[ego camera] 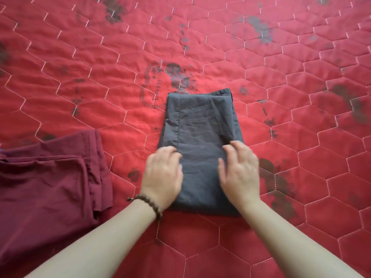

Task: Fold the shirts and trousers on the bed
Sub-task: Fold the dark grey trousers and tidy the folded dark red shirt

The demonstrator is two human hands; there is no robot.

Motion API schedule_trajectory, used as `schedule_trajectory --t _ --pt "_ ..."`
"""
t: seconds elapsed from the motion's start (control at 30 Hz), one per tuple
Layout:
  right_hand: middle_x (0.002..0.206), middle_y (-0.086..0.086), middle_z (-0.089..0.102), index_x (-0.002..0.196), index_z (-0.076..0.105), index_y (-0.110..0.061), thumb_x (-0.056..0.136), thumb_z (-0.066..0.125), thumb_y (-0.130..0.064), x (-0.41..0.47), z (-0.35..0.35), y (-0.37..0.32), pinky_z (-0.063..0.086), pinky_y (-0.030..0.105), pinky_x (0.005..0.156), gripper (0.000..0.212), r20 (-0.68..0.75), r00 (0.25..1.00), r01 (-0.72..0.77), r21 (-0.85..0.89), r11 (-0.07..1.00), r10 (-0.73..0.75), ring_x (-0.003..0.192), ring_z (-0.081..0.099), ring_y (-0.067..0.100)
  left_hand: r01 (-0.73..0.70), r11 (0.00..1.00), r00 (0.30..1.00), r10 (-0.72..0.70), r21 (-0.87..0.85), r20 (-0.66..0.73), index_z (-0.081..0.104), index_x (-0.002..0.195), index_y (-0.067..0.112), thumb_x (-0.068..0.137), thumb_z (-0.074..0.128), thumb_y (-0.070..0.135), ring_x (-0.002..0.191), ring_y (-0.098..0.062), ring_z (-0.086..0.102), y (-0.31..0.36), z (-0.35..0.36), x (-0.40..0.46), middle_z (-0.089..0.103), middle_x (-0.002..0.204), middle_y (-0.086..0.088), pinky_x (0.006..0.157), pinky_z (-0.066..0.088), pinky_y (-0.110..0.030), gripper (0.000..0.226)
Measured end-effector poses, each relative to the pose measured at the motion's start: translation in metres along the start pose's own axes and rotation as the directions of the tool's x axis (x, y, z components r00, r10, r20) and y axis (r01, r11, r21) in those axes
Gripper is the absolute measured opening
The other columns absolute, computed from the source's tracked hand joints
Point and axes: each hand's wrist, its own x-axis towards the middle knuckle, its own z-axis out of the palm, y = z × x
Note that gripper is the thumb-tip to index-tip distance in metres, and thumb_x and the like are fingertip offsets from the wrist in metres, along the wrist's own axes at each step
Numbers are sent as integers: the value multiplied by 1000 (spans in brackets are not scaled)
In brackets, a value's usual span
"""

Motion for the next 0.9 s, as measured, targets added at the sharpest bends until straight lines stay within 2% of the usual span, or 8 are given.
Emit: schedule_trajectory --t 0.07,0.13,0.33,0.47,0.6,0.73,0.8,0.9 --pt "135 17 53 122 60 -3 88 52 -23 -12 16 -6 32 48 107 41 137 953 274 -15 962 -269 128 45 30 -208 976 961 191 70 199 61 122 4 87 41 32 130 -30 47 11 18 -9 54 135 -15 103 33 -44 49" --pt "147 15 42 135 52 -6 91 45 -32 -19 30 -3 25 48 112 52 321 885 368 -41 929 -337 139 36 28 -264 955 912 202 134 356 49 138 6 89 36 41 141 -28 32 11 35 -17 41 148 -11 111 24 -47 61" --pt "161 9 7 152 16 -28 93 28 -57 -10 44 17 0 48 119 67 400 916 71 -182 981 8 149 6 20 -62 990 924 9 127 382 29 150 23 86 38 55 147 -26 16 7 47 -18 19 158 -13 116 14 -48 72" --pt "136 14 52 133 53 -18 91 40 -41 10 47 13 15 53 115 50 265 963 11 -229 973 52 126 47 31 -9 988 968 -30 154 250 62 119 13 84 45 42 110 -26 57 9 44 15 62 122 -8 89 40 -41 49" --pt "97 12 59 91 58 -10 75 61 -15 69 46 12 34 50 103 16 109 988 133 -263 955 -108 92 54 34 -92 955 976 31 283 214 58 81 17 69 64 26 80 -28 55 4 49 90 59 84 -5 69 39 -36 16" --pt "132 13 57 122 60 -5 87 38 -27 98 65 12 19 48 112 46 250 939 283 -172 944 -236 126 49 30 -83 961 962 8 263 273 61 120 14 81 45 34 120 -30 52 -6 67 125 59 127 -10 98 38 -42 46" --pt "151 5 39 142 44 -14 93 29 -41 100 72 21 7 48 117 58 353 919 250 -174 952 -177 142 30 21 -69 957 937 -34 281 348 35 146 25 87 22 47 144 -26 23 -18 74 121 30 155 -7 114 19 -50 64" --pt "161 -1 11 151 21 -27 93 24 -52 95 79 32 -4 50 118 63 341 936 160 -179 971 -91 148 5 13 14 955 935 -118 295 336 4 151 39 87 14 60 148 -22 -8 -29 78 113 -4 161 -1 111 2 -63 68"
